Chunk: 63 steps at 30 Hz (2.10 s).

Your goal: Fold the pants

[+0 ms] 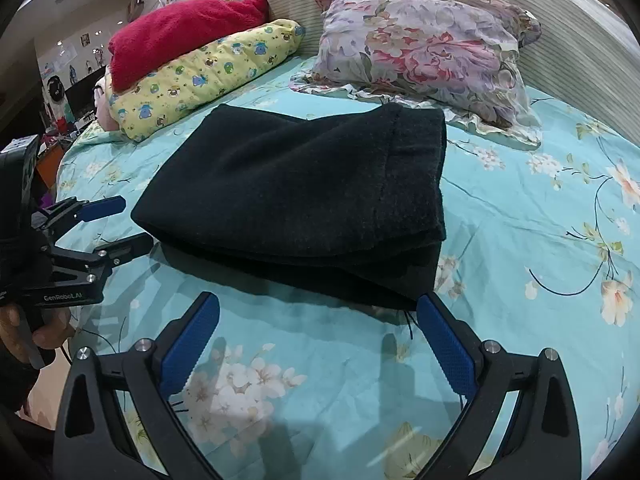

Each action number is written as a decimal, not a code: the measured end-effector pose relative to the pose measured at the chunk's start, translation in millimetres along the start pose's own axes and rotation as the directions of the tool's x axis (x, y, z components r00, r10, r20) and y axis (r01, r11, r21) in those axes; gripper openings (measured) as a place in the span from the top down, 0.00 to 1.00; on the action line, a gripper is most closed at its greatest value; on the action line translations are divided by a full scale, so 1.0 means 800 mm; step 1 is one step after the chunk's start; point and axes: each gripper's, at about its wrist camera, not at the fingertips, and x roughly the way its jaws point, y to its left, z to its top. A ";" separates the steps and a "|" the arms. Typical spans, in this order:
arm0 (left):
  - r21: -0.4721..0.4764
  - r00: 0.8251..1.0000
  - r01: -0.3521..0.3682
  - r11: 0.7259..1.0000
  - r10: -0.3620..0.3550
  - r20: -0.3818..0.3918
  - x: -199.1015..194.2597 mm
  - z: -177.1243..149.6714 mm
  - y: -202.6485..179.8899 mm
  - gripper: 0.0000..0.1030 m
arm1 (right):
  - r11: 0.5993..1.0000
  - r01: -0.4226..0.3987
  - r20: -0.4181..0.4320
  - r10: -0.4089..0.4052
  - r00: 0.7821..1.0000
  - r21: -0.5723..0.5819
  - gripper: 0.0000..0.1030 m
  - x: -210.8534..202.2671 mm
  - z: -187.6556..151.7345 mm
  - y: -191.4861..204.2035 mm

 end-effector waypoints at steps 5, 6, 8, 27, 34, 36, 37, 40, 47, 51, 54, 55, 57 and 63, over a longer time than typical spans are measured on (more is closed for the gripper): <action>-0.003 1.000 0.007 1.000 -0.007 -0.010 0.005 0.000 -0.001 0.19 | 1.000 -0.001 0.003 0.001 1.000 0.005 0.04 0.002 0.001 0.000; -0.003 1.000 0.006 1.000 -0.006 -0.011 0.006 0.000 -0.001 0.19 | 1.000 -0.002 0.003 0.002 1.000 0.006 0.04 0.003 0.001 0.000; 0.001 1.000 0.006 1.000 -0.006 -0.010 0.006 0.000 -0.002 0.19 | 1.000 -0.001 0.006 0.001 1.000 0.006 0.04 0.003 0.001 0.001; 0.004 1.000 0.005 1.000 -0.005 -0.017 0.011 0.002 -0.003 0.19 | 1.000 -0.010 0.008 0.010 1.000 0.026 0.04 0.008 0.006 -0.003; 0.008 1.000 0.009 1.000 -0.008 -0.019 0.012 0.003 -0.002 0.19 | 0.999 -0.013 0.019 0.012 1.000 0.034 0.04 0.004 0.005 -0.006; 0.007 1.000 0.008 1.000 -0.008 -0.018 0.012 0.003 -0.003 0.19 | 0.999 -0.013 0.023 0.012 1.000 0.035 0.04 0.003 0.005 -0.006; 0.008 1.000 0.008 1.000 -0.008 -0.018 0.012 0.003 -0.002 0.19 | 0.999 -0.013 0.024 0.012 1.000 0.035 0.04 0.002 0.005 -0.006; 0.008 1.000 0.008 1.000 -0.008 -0.018 0.011 0.003 -0.003 0.19 | 0.999 -0.013 0.024 0.012 1.000 0.036 0.04 0.002 0.005 -0.006; 0.011 1.000 0.016 1.000 -0.016 -0.018 0.009 0.003 -0.005 0.19 | 0.999 -0.013 0.025 0.012 1.000 0.031 0.04 0.001 0.005 -0.005; 0.015 1.000 0.016 1.000 -0.016 -0.012 0.008 0.005 -0.004 0.19 | 1.000 -0.011 0.028 0.011 1.000 0.029 0.04 -0.001 0.007 -0.005; 0.017 1.000 0.015 1.000 -0.015 -0.009 0.006 0.007 -0.004 0.19 | 0.999 -0.012 0.031 0.011 0.999 0.031 0.04 -0.002 0.008 -0.006; 0.017 1.000 0.014 1.000 -0.014 -0.008 0.006 0.008 -0.004 0.19 | 0.999 -0.013 0.032 0.012 0.999 0.031 0.04 -0.002 0.009 -0.007; 0.017 1.000 0.013 1.000 -0.013 -0.005 0.005 0.009 -0.004 0.19 | 0.999 -0.015 0.034 0.014 0.999 0.030 0.04 -0.003 0.010 -0.007; 0.008 1.000 0.012 1.000 -0.012 0.004 0.002 0.015 -0.001 0.19 | 1.000 -0.016 0.038 0.015 0.999 0.025 0.04 -0.005 0.014 -0.006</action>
